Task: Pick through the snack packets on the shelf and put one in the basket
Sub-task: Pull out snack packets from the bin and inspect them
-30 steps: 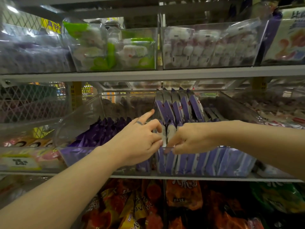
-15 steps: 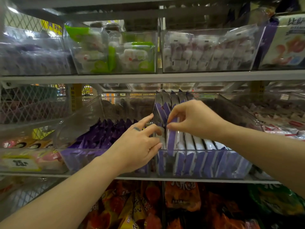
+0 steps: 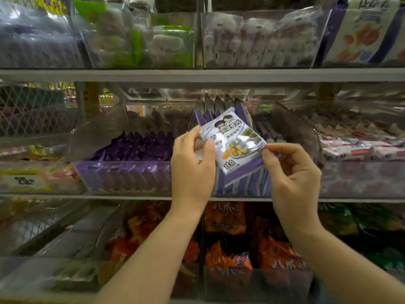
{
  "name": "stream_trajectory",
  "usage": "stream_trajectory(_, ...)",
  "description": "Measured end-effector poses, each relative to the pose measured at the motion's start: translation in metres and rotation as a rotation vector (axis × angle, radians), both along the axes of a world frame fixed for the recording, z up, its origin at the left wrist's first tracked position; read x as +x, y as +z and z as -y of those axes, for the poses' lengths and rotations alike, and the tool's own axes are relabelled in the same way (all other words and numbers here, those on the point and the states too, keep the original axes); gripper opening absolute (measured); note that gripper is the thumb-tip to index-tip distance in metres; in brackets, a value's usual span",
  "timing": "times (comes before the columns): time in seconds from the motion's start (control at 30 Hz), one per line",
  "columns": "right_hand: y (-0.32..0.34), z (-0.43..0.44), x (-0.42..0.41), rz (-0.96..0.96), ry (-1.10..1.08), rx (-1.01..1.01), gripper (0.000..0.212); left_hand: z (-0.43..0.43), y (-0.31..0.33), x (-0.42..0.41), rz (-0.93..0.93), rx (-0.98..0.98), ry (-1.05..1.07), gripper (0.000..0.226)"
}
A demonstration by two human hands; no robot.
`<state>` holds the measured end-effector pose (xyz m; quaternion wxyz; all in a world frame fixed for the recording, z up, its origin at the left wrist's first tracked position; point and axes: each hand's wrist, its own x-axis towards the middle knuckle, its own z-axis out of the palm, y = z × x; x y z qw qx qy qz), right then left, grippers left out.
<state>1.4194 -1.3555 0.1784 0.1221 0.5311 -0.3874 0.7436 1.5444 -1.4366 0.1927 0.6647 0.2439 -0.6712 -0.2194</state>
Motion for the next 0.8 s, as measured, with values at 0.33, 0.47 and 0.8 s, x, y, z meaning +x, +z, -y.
stream_trajectory(0.33,-0.053,-0.001,0.000,0.246,0.226,0.219,0.027,-0.002,-0.029,-0.012,-0.276,0.325,-0.585,0.042)
stream_trajectory(0.47,-0.051,-0.001,-0.009,0.271,0.365,0.339,0.031,-0.004,-0.052,-0.008,-0.089,0.329,-0.763,0.055)
stream_trajectory(0.8,-0.093,-0.002,-0.019,0.304,0.442,0.476,0.019,-0.001,-0.103,-0.013,0.034,0.423,-0.805,0.026)
